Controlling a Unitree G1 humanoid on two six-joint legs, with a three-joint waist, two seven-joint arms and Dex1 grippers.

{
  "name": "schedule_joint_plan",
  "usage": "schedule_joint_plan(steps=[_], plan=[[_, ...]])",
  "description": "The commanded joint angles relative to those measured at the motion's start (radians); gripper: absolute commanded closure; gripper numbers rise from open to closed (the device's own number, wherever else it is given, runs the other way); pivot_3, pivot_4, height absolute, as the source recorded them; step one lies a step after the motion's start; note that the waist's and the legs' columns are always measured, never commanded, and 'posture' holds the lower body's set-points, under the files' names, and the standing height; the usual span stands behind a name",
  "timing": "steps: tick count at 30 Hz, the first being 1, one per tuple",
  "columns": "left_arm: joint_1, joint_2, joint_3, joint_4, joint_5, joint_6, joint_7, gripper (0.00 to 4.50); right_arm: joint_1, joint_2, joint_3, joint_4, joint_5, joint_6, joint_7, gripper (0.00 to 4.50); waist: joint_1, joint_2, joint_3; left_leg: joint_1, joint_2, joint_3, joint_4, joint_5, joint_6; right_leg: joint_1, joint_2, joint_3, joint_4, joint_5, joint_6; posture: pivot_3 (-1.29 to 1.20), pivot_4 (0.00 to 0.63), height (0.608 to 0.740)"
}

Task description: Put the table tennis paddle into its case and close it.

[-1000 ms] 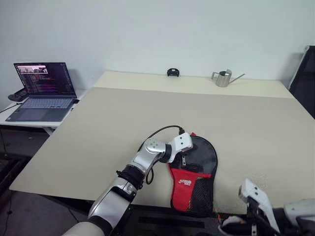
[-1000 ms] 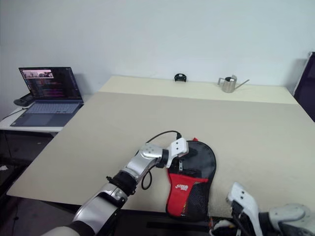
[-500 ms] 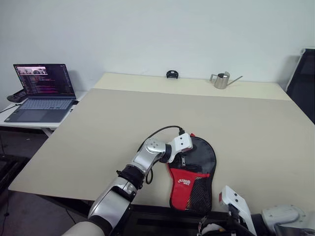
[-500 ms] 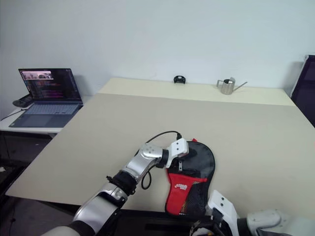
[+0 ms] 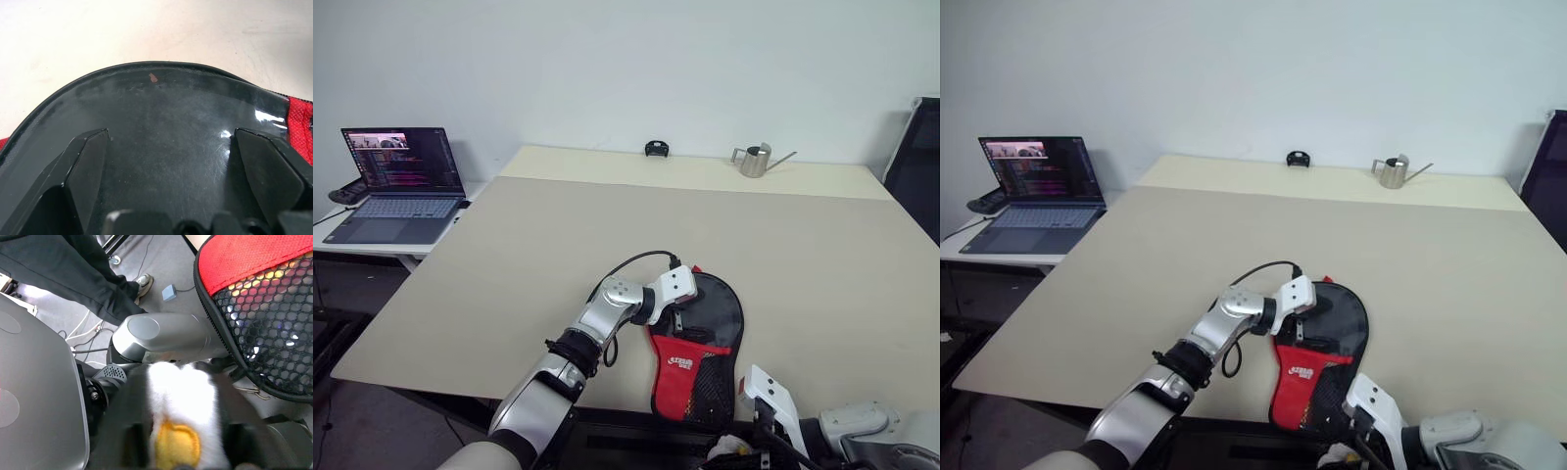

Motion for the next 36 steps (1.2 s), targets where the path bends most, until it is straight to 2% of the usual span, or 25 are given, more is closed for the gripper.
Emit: schedule_joint_plan(steps=[1,8,12,16,21,25,28,31,36], plan=[[0.055,0.014,-0.07,0.07,0.083,0.042,0.0,0.0,0.017,-0.002,-0.017,-0.015,-0.005,-0.046,0.0,1.35,0.0,0.0,0.0,0.0,0.0,0.0,0.0,0.0,0.0,0.0,0.0,0.0,0.0,0.0,0.0,0.0,0.15,0.74],[0.06,0.012,-0.072,0.067,0.082,0.04,0.0,0.0,0.044,0.01,-0.136,-0.026,0.07,-0.077,-0.004,1.35,0.0,0.0,0.0,0.0,0.0,0.0,0.0,0.0,0.0,0.0,0.0,0.0,0.0,0.0,0.001,0.0,0.15,0.74],[0.06,0.009,-0.071,0.068,0.081,0.039,0.002,0.0,0.006,0.016,-0.234,-0.035,0.188,-0.066,-0.04,1.35,0.0,0.0,0.0,0.0,0.0,0.0,0.0,0.0,0.0,0.0,0.0,0.0,0.0,0.0,0.001,0.0,0.15,0.74],[0.057,0.003,-0.061,0.056,0.068,0.04,0.004,0.0,-0.065,0.014,-0.292,0.018,0.234,-0.073,-0.089,1.35,0.001,0.0,0.0,0.0,0.0,0.0,0.0,0.0,0.0,0.0,0.0,0.0,0.0,0.0,0.0,0.0,0.15,0.74],[0.071,0.038,-0.01,-0.086,0.004,0.098,-0.03,0.0,-0.204,0.021,-0.323,0.175,0.122,-0.164,-0.113,1.35,-0.001,0.0,0.001,-0.001,0.0,0.0,0.0,0.0,0.0,-0.001,0.0,0.0,0.0,0.0,0.0,0.0,0.15,0.74],[0.106,0.089,0.066,-0.291,-0.106,0.248,-0.069,0.0,-0.28,0.004,-0.308,0.303,0.007,-0.268,-0.054,1.35,-0.006,0.005,0.006,-0.006,0.0,0.002,-0.001,0.0,0.0,-0.008,0.001,0.002,0.001,0.0,-0.001,0.0,0.15,0.74],[0.175,0.178,0.132,-0.482,-0.179,0.334,-0.086,0.0,-0.354,0.014,-0.283,0.43,-0.103,-0.4,0.003,1.35,-0.019,0.009,0.017,-0.008,0.001,0.003,-0.001,0.0,0.0,-0.011,0.001,0.003,0.002,0.0,-0.002,0.0,0.15,0.74],[0.216,0.221,0.168,-0.589,-0.222,0.405,-0.064,0.0,-0.391,0.021,-0.283,0.517,-0.139,-0.454,0.059,1.35,-0.023,0.013,0.023,-0.012,0.001,0.003,-0.001,0.0,0.0,-0.014,0.001,0.003,0.002,0.0,-0.002,0.0,0.15,0.74],[0.3,0.293,0.317,-0.729,-0.28,0.472,0.047,0.0,-0.496,0.025,-0.252,0.702,-0.229,-0.534,0.13,1.35,-0.024,0.014,0.025,-0.016,0.001,0.003,0.0,0.0,0.0,-0.017,0.0,0.003,0.002,0.0,-0.003,0.0,0.15,0.74]])
